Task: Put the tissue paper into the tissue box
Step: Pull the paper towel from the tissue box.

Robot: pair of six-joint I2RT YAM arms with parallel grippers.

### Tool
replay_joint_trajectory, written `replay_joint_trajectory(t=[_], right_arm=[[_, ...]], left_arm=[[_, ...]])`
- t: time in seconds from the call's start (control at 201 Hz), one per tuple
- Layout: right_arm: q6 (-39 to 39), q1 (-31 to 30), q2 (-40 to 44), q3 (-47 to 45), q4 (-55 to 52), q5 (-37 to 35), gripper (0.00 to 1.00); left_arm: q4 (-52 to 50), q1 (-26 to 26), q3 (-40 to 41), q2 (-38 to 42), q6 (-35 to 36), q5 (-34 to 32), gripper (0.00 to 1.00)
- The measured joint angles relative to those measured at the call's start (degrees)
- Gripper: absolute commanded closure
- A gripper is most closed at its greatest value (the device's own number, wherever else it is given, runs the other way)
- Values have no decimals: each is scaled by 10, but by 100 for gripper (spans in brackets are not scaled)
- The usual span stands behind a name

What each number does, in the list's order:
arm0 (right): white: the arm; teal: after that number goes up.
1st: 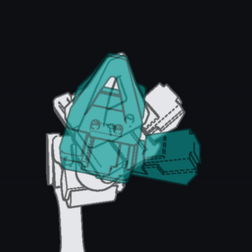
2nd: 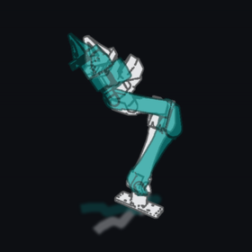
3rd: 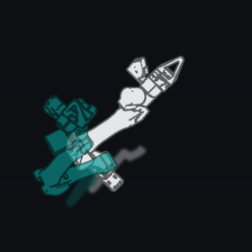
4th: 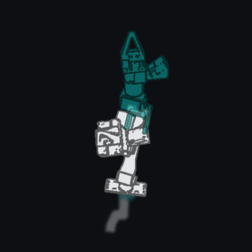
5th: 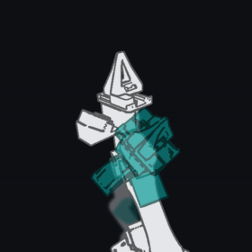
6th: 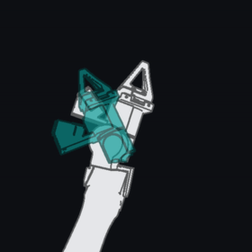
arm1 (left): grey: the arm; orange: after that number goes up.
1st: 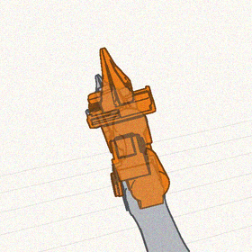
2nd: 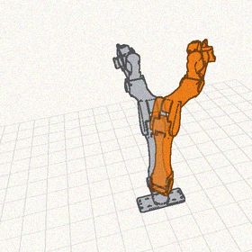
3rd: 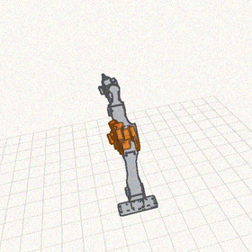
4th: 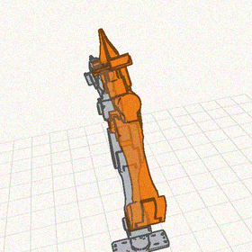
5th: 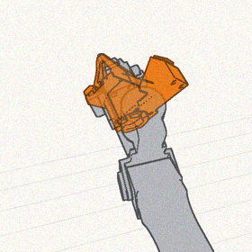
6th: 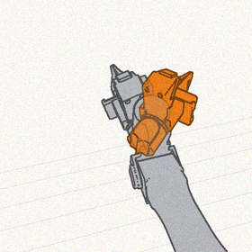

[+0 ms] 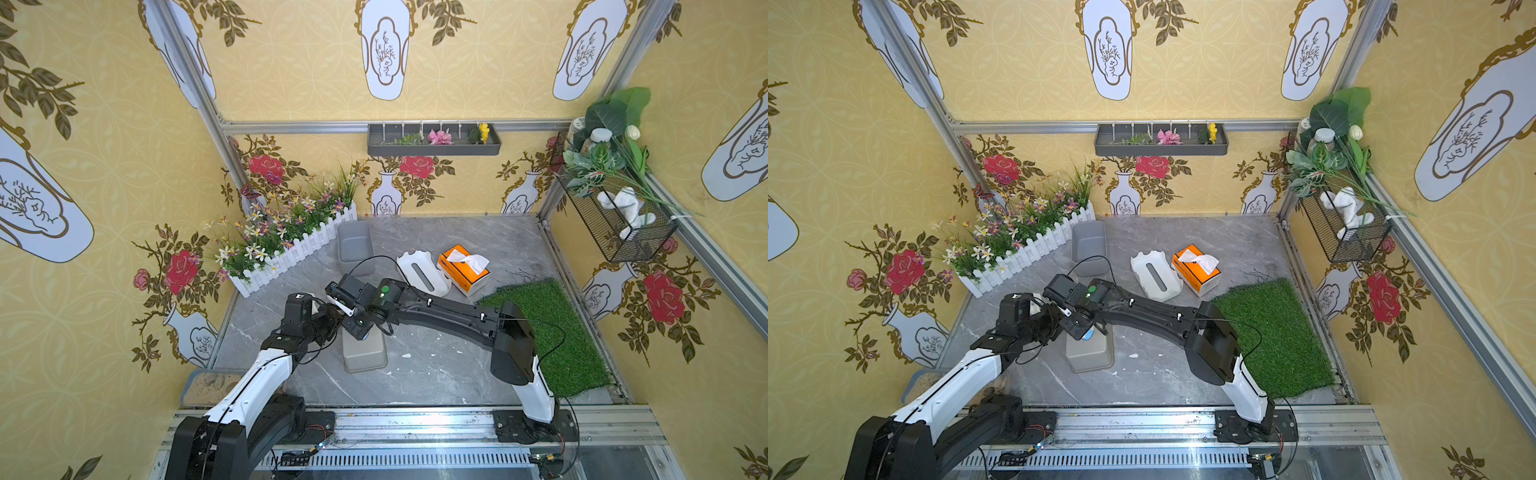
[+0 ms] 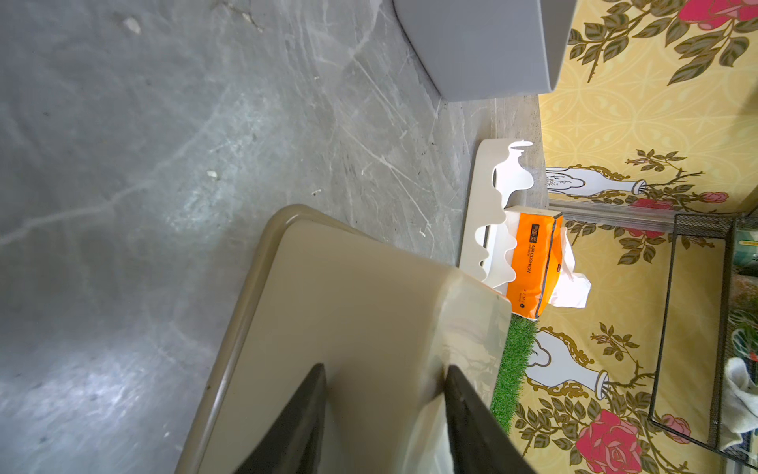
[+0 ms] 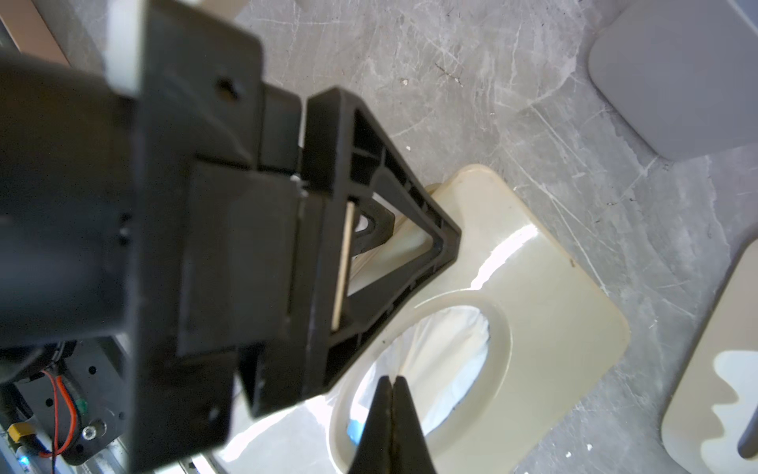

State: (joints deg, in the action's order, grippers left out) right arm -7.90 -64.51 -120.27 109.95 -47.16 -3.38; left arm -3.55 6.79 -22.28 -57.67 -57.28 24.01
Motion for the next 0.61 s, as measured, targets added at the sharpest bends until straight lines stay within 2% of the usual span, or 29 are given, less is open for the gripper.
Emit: replay_joint_trajectory(t=[0.548,0.607], right_arm=[[-23,-13,15,5,-14,-29,100],[-23,-12,15,5,-14,-30,83]], left_arm=[[15,10,-2,-11,-2,-17,52],[15,10,-2,-12,-1,-17,52]])
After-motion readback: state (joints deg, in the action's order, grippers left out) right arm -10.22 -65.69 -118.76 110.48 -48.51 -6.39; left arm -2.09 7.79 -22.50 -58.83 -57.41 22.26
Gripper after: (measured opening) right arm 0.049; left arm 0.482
